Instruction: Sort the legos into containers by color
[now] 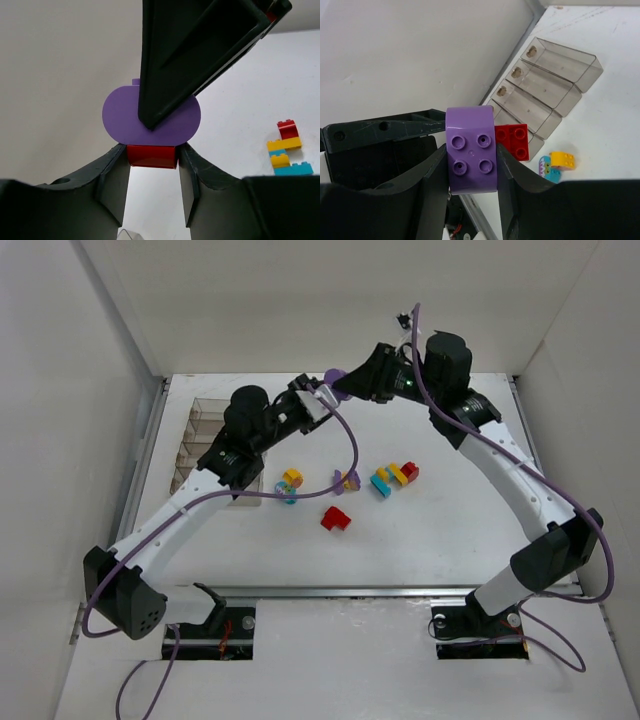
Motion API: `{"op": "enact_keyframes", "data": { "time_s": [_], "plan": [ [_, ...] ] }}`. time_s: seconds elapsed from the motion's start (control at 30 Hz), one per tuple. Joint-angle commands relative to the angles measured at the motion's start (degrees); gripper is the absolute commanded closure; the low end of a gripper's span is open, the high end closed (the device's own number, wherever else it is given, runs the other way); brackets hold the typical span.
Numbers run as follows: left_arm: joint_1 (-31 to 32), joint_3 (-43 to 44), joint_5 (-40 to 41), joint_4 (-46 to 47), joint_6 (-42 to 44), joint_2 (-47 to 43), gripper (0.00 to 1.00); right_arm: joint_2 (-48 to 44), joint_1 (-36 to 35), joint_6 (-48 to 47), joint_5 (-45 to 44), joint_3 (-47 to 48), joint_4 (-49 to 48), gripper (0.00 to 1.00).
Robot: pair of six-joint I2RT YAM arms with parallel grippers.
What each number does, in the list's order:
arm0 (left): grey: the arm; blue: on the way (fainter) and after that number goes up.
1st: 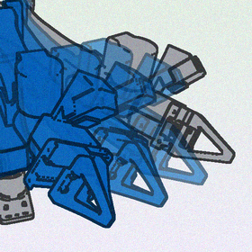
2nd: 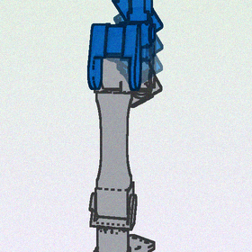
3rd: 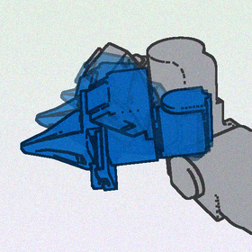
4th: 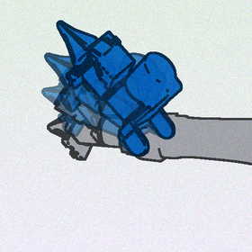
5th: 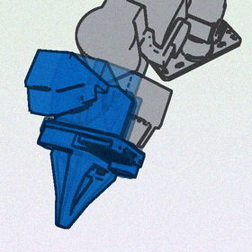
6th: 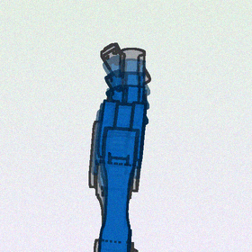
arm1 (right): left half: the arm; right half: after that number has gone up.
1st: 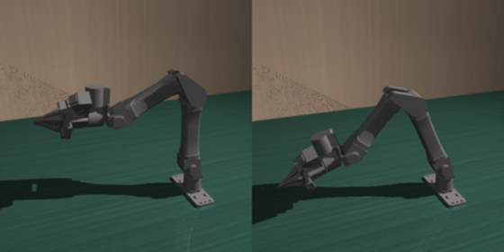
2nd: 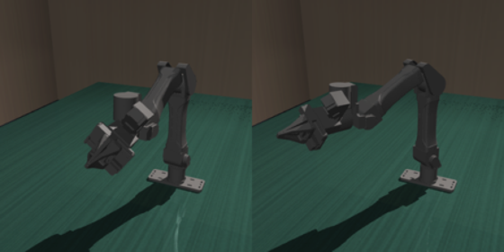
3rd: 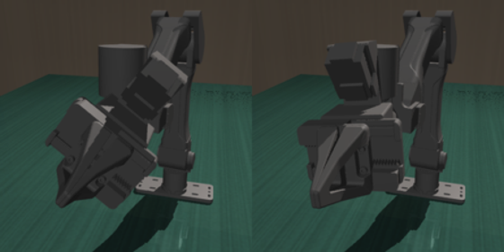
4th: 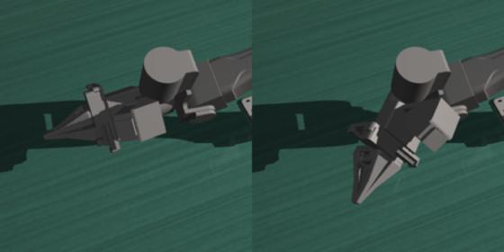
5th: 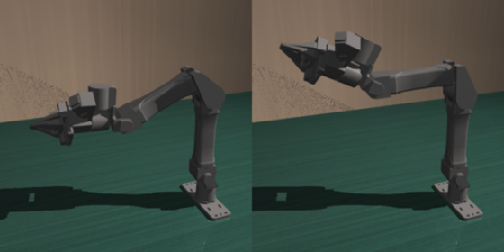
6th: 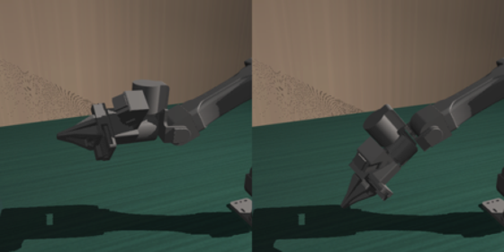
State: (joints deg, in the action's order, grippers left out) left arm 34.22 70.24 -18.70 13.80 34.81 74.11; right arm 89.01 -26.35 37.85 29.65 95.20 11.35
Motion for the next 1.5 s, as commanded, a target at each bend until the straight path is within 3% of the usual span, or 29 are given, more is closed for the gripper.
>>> {"op": "enact_keyframes", "data": {
  "time_s": [0.0,0.23,0.33,0.5,0.6,0.8,1.0,1.1,1.17,1.23,1.27,1.3,1.47],
  "plan": [
    [-3.36,-0.27,0.77,-10.36,-2.63,-1.68,1.0,-3.58,2.87,0.39,-4.85,-0.18,-3.01,1.0],
    [-6.18,-5.9,0.77,-16.25,-6.15,-5.73,1.0,-4.29,4.99,-1.37,-9.6,-0.19,-3.53,1.0],
    [-8.63,-7.21,4.44,-19.68,-7.47,-6.43,1.0,-2.97,4.99,-1.37,-9.61,-0.19,-3.53,1.0],
    [-20.47,-10.11,5.79,-27.5,-6.08,-7.91,1.0,-2.35,4.99,-1.89,-7.15,-0.19,-3.53,1.0],
    [-22.18,-15.03,4.37,-32.08,-0.9,-10.46,1.0,-1.83,4.99,-1.9,-6.63,-1.42,-3.53,1.0],
    [-26.39,-24.61,6.66,-28.93,1.05,-11.53,1.0,-0.77,3.15,-2.43,-5.57,-1.42,-3.53,1.0],
    [-27.54,-26.29,9.73,-23.04,-2.02,-8.28,1.0,-0.77,2.62,-2.95,-5.04,-1.95,-3.53,1.0],
    [-27.54,-27.0,11.14,-21.37,-2.9,-6.69,0.91,-0.77,2.62,-2.95,-5.04,-2.56,-3.53,1.0],
    [-27.54,-26.47,11.14,-21.36,-3.52,-6.17,0.8,-1.39,2.62,-3.48,-5.04,-3.09,-3.53,1.0],
    [-27.54,-26.47,11.14,-21.36,-3.52,-6.17,0.6,-1.39,2.09,-3.48,-5.04,-3.09,-3.53,1.0],
    [-27.54,-26.47,11.14,-22.06,-3.52,-5.64,0.4,-1.39,2.09,-3.48,-5.04,-3.09,-3.53,1.0],
    [-27.54,-26.47,11.14,-22.06,-3.52,-5.64,0.32,-1.39,2.09,-4.09,-5.04,-3.09,-3.53,1.0],
    [-27.54,-25.85,10.18,-25.22,-2.56,-6.34,0.26,-1.39,1.56,-6.55,-1.36,-3.09,-3.53,1.0]
  ]
}}
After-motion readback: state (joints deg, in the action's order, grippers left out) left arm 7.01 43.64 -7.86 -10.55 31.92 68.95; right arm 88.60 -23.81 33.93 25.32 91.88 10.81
